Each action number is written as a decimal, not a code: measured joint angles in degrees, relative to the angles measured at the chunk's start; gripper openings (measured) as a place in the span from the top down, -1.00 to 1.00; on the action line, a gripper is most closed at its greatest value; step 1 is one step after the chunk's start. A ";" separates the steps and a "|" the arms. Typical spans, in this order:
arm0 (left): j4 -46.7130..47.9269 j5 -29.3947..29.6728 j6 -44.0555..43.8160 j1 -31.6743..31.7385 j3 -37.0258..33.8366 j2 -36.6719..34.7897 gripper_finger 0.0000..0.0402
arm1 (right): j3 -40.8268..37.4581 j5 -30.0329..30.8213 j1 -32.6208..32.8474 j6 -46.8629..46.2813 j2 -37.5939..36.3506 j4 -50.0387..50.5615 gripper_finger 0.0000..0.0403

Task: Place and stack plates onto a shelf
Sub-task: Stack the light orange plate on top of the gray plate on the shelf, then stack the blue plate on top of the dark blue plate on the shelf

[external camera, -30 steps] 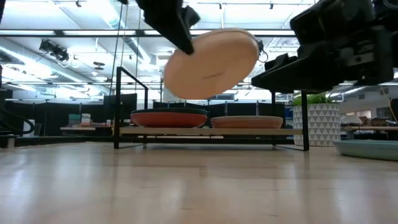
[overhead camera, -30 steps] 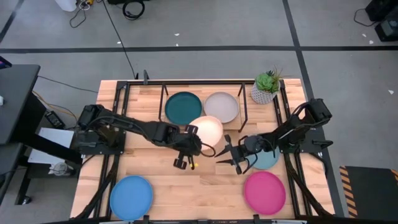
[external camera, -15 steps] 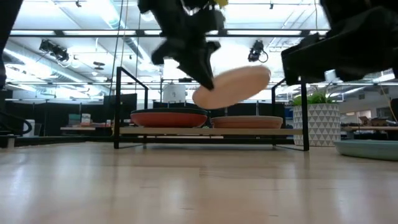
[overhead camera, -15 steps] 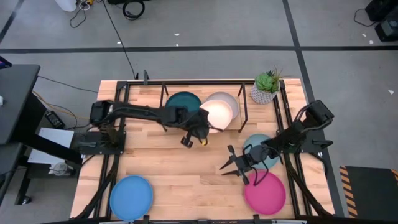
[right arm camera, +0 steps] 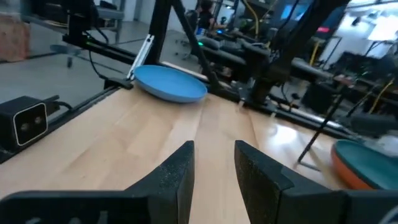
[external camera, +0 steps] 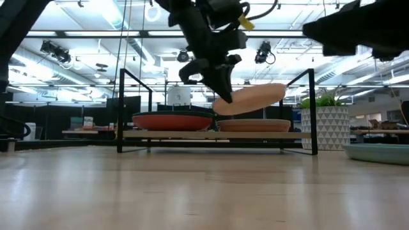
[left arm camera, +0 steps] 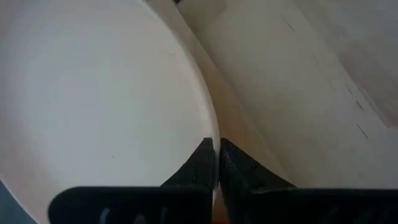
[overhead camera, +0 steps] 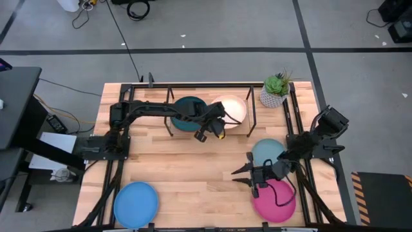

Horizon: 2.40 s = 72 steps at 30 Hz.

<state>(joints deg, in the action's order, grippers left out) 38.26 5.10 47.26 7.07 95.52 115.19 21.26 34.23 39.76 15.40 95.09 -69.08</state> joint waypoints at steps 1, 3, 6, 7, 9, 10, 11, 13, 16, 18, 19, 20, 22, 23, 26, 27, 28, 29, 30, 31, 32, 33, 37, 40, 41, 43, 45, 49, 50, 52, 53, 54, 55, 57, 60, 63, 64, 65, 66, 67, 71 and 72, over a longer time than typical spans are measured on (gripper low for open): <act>-0.09 -0.10 0.17 0.12 1.02 0.31 0.92 | 0.00 1.36 0.84 0.70 0.00 -0.28 0.40; 1.64 -0.89 0.15 0.56 2.36 0.59 0.92 | -0.02 4.68 2.28 2.38 0.00 -1.57 0.40; 0.55 -2.69 1.11 1.36 3.59 1.18 0.93 | -0.02 10.16 4.22 3.22 -0.28 -2.66 0.40; 0.87 -3.12 1.42 1.68 3.56 1.18 0.93 | -0.02 11.41 4.65 3.25 -0.30 -2.94 0.40; -0.81 -3.28 2.72 2.27 3.59 1.77 0.93 | -0.14 14.48 5.94 3.69 -0.47 -3.01 0.40; -1.25 -3.38 3.06 2.55 3.61 2.03 0.93 | -0.15 15.40 6.35 4.05 -0.50 -3.29 0.40; -0.69 -3.39 3.25 2.82 3.55 2.15 0.93 | -0.15 16.14 6.74 4.22 -0.55 -3.40 0.40; -0.69 -3.45 4.17 3.24 3.54 2.79 0.93 | -0.15 18.12 7.56 5.10 -0.57 -3.98 0.40; 0.95 -3.45 5.72 3.76 3.42 3.48 0.93 | -0.13 18.81 8.25 5.37 -0.61 -4.28 0.40; -0.83 -3.43 6.71 3.78 3.46 4.25 0.93 | -0.13 18.86 8.59 5.37 -0.61 -4.28 0.40; -0.24 -3.39 7.08 3.78 3.46 4.31 0.92 | -0.13 18.83 8.65 5.35 -0.61 -4.28 0.40; -0.07 -3.24 7.11 3.78 3.42 4.31 0.89 | -0.13 18.85 8.68 5.24 -0.61 -4.28 0.40; -2.31 -2.19 6.87 3.74 3.51 4.52 0.82 | -0.18 19.26 8.93 5.24 -0.61 -4.35 0.40; -2.43 -1.50 6.12 3.72 3.53 4.59 0.78 | -0.20 19.31 8.93 5.19 -0.61 -4.34 0.40; -1.95 -0.02 5.61 3.74 3.48 4.68 0.62 | -0.21 19.85 8.98 5.24 -0.61 -4.21 0.40; -2.09 0.06 5.14 3.76 3.48 4.68 0.56 | -0.22 19.92 8.96 5.24 -0.61 -4.20 0.40; -2.38 0.09 4.21 3.76 3.48 4.68 0.50 | -0.22 19.99 8.95 5.24 -0.61 -4.17 0.40; -2.59 0.13 3.57 3.74 3.48 4.68 0.45 | -0.22 20.11 8.96 5.29 -0.60 -4.17 0.40; -2.51 0.15 2.55 3.63 3.48 4.50 0.40 | -0.22 20.12 8.97 5.33 -0.61 -4.17 0.40; -2.49 0.50 1.25 3.47 3.48 4.37 0.36 | -0.24 20.15 8.95 5.36 -0.61 -4.15 0.40; -2.84 1.37 -0.03 3.23 3.49 4.18 0.33 | -0.24 20.24 8.95 5.48 -0.61 -4.15 0.40; -2.96 2.27 -1.31 2.96 3.50 3.95 0.32 | -0.24 20.36 8.95 5.90 -0.59 -4.15 0.40; -2.67 4.29 -5.71 1.93 3.55 3.56 0.30 | -0.24 21.38 8.86 8.71 -0.60 -4.21 0.40; -0.68 6.46 -9.76 0.83 3.55 3.56 0.30 | -0.24 24.53 8.45 11.74 -0.59 -4.39 0.40; 0.01 6.93 -10.20 0.48 3.55 3.56 0.30 | -0.24 25.89 8.30 12.92 -0.59 -4.60 0.40; -0.59 8.29 -11.58 -0.05 3.53 3.56 0.30 | -0.26 28.00 7.57 15.86 -0.59 -5.75 0.40; -5.56 8.61 -15.43 0.00 3.48 3.62 0.30 | -0.26 30.52 6.60 18.57 -0.59 -8.05 0.40; -16.32 8.28 -25.81 1.26 3.46 5.19 0.30 | -0.26 35.99 4.52 21.84 -0.59 -10.68 0.40; -19.04 8.29 -27.35 1.54 3.46 5.80 0.30 | -0.26 37.55 4.12 22.04 -0.59 -10.92 0.40; -22.31 8.29 -28.91 1.94 3.46 6.78 0.30 | -0.26 40.66 3.30 22.80 -0.59 -11.75 0.40; -24.37 8.30 -28.86 1.97 3.48 7.51 0.30 | -0.26 42.01 2.91 23.34 -0.59 -12.49 0.40; -25.33 8.27 -28.60 1.96 3.48 8.23 0.30 | -0.26 43.16 2.59 23.83 -0.59 -12.95 0.40; -26.06 8.24 -28.17 1.88 3.48 9.29 0.30 | -0.28 44.02 2.31 24.41 -0.59 -13.45 0.40; -27.08 8.13 -27.11 1.82 3.44 11.51 0.30 | -0.26 44.56 1.96 24.89 -0.59 -13.85 0.41; -26.23 7.79 -25.57 1.79 3.35 13.52 0.30 | -0.26 44.77 2.00 25.30 -0.59 -13.83 0.42; -24.46 8.93 -25.56 1.77 3.38 13.70 0.30 | -0.27 44.78 2.00 25.33 -0.59 -13.83 0.44; -24.25 9.70 -25.60 1.77 3.39 13.43 0.30 | -0.26 44.78 2.00 25.33 -0.59 -13.83 0.44; -23.00 9.97 -25.61 1.77 3.37 12.78 0.30 | -0.26 44.76 2.00 25.33 -0.59 -13.83 0.44; -22.51 10.08 -25.57 1.77 3.33 12.04 0.30 | -0.26 44.72 2.00 25.30 -0.59 -13.83 0.45; -22.98 10.08 -25.55 1.75 3.35 10.90 0.30 | -0.26 44.54 2.00 25.29 -0.59 -13.81 0.45; -20.37 10.18 -25.55 0.87 3.55 6.09 0.30 | -0.26 44.39 2.14 25.28 -0.59 -13.78 0.46; -19.23 10.07 -25.56 0.47 3.55 5.02 0.30 | -0.26 44.40 2.15 25.28 -0.59 -13.79 0.46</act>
<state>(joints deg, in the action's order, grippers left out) 19.02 15.18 21.70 7.54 99.07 120.21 20.99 78.63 41.91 40.69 94.50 -82.87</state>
